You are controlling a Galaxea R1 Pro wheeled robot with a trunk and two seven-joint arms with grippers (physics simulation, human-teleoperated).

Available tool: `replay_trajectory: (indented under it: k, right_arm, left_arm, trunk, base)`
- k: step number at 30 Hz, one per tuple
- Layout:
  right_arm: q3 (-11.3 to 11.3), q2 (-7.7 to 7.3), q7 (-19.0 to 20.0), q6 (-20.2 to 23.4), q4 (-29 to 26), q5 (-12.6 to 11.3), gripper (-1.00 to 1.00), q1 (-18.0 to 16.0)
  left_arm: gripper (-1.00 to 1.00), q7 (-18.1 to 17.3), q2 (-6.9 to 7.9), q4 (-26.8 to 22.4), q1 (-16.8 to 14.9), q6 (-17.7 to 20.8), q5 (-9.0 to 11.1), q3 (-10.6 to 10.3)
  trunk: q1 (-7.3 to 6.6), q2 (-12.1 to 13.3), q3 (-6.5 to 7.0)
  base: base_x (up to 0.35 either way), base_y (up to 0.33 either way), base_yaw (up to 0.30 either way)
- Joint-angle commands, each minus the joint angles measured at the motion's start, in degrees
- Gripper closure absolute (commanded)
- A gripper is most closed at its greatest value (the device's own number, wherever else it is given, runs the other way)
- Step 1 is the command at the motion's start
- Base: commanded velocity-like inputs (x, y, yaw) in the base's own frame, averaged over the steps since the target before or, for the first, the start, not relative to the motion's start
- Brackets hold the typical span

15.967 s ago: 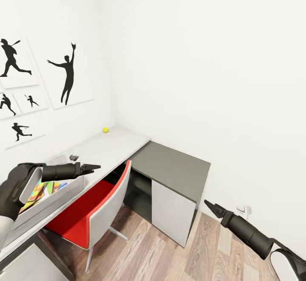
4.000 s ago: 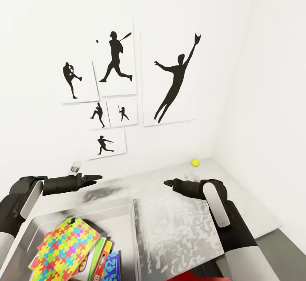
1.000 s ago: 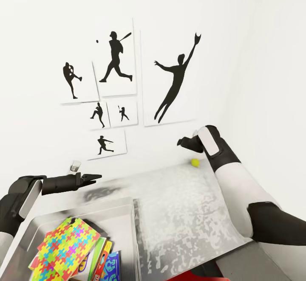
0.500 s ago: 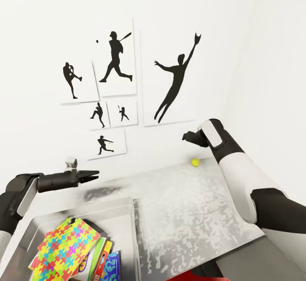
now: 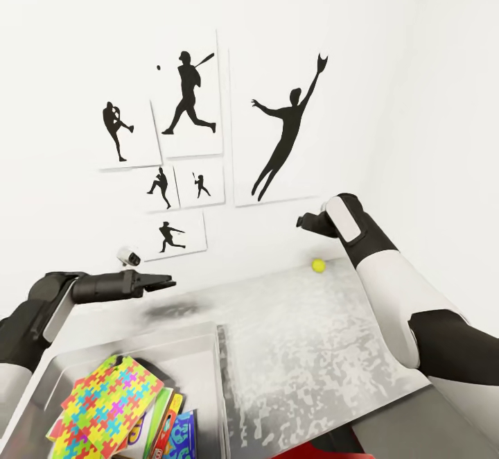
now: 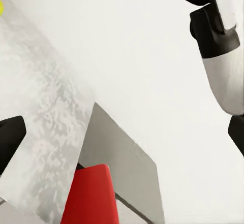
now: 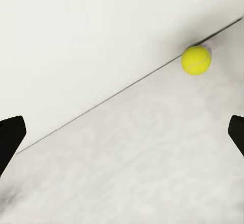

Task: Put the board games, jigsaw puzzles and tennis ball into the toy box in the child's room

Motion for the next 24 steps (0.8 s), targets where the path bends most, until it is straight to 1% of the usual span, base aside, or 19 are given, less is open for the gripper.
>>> replay_trajectory:
  k: [1, 2, 5, 6, 7, 9, 10, 12, 13, 14, 15, 16, 17, 19, 20, 22, 23, 24]
  right_arm:
    - [0.2, -0.01, -0.6, -0.2, 0.0, -0.6, -1.00, -0.1]
    - [0.3, 0.00, -0.6, -0.3, 0.0, -0.6, -1.00, -0.1]
    - [0.4, -0.02, -0.6, -0.5, 0.0, -0.6, -1.00, -0.1]
    - [0.4, -0.02, -0.6, -0.5, 0.0, -0.6, -1.00, -0.1]
    - [0.4, -0.01, -0.6, -0.6, 0.0, -0.6, -1.00, -0.1]
    - [0.4, 0.01, -0.6, -0.6, 0.0, -0.6, -1.00, -0.1]
    - [0.4, 0.02, -0.6, -0.7, 0.0, -0.6, -1.00, -0.1]
    - [0.4, 0.03, -0.6, -0.8, 0.0, -0.6, -1.00, -0.1]
    - [0.4, 0.04, -0.6, -0.8, 0.0, -0.6, -1.00, -0.1]
    - [0.4, 0.04, -0.6, -0.9, 0.0, -0.5, -1.00, -0.1]
    - [0.4, 0.04, -0.6, -0.9, 0.0, -0.2, -1.00, -0.1]
    - [0.4, 0.04, -0.6, -0.9, 0.0, 0.1, -1.00, -0.1]
    - [0.4, 0.04, -0.6, -1.1, 0.0, 0.8, -1.00, -0.1]
    - [0.4, 0.04, -0.6, -1.3, 0.0, 1.7, -1.00, -0.1]
    - [0.3, 0.05, -0.6, -1.5, 0.1, 2.8, -1.00, -0.1]
    - [0.3, 0.05, -0.6, -1.6, 0.2, 3.9, -1.00, -0.1]
    - [0.3, 0.06, -0.6, -1.7, 0.3, 5.0, -1.00, -0.1]
    - [0.3, 0.08, -0.5, -1.7, 0.3, 5.4, -1.00, -0.1]
  left_arm:
    - [-1.00, -0.2, -1.08, -0.7, -1.5, 0.6, 0.0, -1.0]
    - [-1.00, -0.2, -1.70, -1.0, -2.2, 0.6, 0.0, -1.6]
    - [-1.00, -0.1, -5.21, -1.7, -5.6, 0.6, -0.8, -6.1]
    - [-1.00, 0.0, -5.79, -1.7, -6.3, 0.6, -1.0, -6.8]
    - [-1.00, 0.0, -7.04, -1.7, -8.0, 0.6, -1.6, -7.9]
    - [-1.00, 0.1, -8.43, -1.7, -10.0, 0.6, -2.5, -8.8]
    - [-1.00, 0.3, -9.90, -1.5, -11.9, 0.6, -4.0, -9.5]
    - [-1.00, 0.3, -11.47, -1.2, -13.4, 0.6, -5.9, -10.0]
    - [-1.00, 0.4, -13.15, -1.0, -14.6, 0.6, -8.4, -10.4]
    - [-1.00, 0.4, -14.02, -0.8, -15.0, 0.6, -9.8, -10.6]
    - [-1.00, 0.4, -15.71, -0.7, -15.6, 0.6, -12.8, -10.8]
    - [-1.00, 0.4, -16.48, -0.6, -15.8, 0.6, -14.4, -10.9]
    - [-1.00, 0.3, -17.82, -0.5, -16.2, 0.6, -17.6, -10.9]
    - [-1.00, 0.2, -18.83, -0.5, -16.4, 0.6, -20.3, -11.0]
    - [-1.00, 0.1, -19.54, -0.5, -16.5, 0.6, -22.4, -11.0]
    - [-1.00, 0.1, -19.99, -0.4, -16.6, 0.6, -23.8, -11.0]
    - [-1.00, 0.0, -20.31, -0.4, -16.6, 0.6, -24.7, -11.0]
    - [-1.00, 0.0, -20.41, -0.4, -16.6, 0.6, -25.0, -11.1]
  trunk:
    - [0.04, -0.1, -0.14]
    - [0.04, -0.1, -0.14]
    - [0.04, -0.1, -0.14]
    - [0.04, -0.1, -0.14]
    - [0.04, -0.1, -0.15]
    - [0.04, -0.1, -0.17]
    - [0.04, -0.1, -0.20]
    - [0.04, -0.1, -0.26]
    - [0.04, -0.1, -0.31]
    - [0.04, -0.1, -0.36]
    - [0.04, -0.1, -0.42]
    - [0.04, -0.1, -0.48]
    - [0.04, -0.1, -0.54]
    - [0.04, -0.1, -0.68]
    - [0.04, -0.1, -0.75]
    - [0.04, -0.1, -0.90]
    - [0.04, -0.1, -0.98]
    - [0.04, -0.1, -1.07]
  base:
    - [0.000, 0.000, 0.000]
    - [0.000, 0.000, 0.000]
    - [0.000, 0.000, 0.000]
    - [0.000, 0.000, 0.000]
    - [0.000, 0.000, 0.000]
    - [0.000, 0.000, 0.000]
    - [0.000, 0.000, 0.000]
    - [0.000, 0.000, 0.000]
    - [0.000, 0.000, 0.000]
    - [0.000, 0.000, 0.000]
    - [0.000, 0.000, 0.000]
    - [0.000, 0.000, 0.000]
    - [0.000, 0.000, 0.000]
    - [0.000, 0.000, 0.000]
    - [0.000, 0.000, 0.000]
    - [0.000, 0.000, 0.000]
    - [0.000, 0.000, 0.000]
    - [0.000, 0.000, 0.000]
